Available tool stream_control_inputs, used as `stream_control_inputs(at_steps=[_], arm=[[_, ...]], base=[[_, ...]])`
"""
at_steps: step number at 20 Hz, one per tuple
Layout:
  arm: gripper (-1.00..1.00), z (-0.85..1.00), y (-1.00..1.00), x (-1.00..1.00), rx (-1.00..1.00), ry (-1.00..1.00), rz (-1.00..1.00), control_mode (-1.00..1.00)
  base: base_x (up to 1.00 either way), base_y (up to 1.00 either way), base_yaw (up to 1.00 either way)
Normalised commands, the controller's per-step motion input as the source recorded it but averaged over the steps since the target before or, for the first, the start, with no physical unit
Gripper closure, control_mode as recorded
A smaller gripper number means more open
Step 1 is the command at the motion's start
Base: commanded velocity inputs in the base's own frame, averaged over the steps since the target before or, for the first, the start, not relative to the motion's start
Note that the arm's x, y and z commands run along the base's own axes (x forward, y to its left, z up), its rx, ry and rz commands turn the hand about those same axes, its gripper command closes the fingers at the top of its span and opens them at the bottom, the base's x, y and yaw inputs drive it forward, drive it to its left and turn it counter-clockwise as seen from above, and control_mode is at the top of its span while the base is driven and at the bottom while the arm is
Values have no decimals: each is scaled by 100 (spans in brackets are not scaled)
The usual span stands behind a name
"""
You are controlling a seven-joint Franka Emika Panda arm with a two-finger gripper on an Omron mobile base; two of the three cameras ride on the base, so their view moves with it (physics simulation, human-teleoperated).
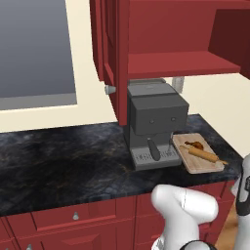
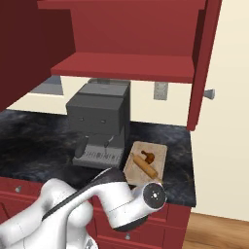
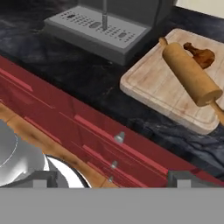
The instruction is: Open the cabinet, retrieve the rolling pin, and place it next to the meat on the cutting board to prepare for tenderizing.
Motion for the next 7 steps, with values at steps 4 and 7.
stream_control_inputs(at_steps=[4, 7], arm=[[-100, 4, 2, -79, 0, -11, 0, -100], [-100, 37, 0, -73, 1, -15, 1, -100]], base=[[0, 0, 0], [0, 0, 0]])
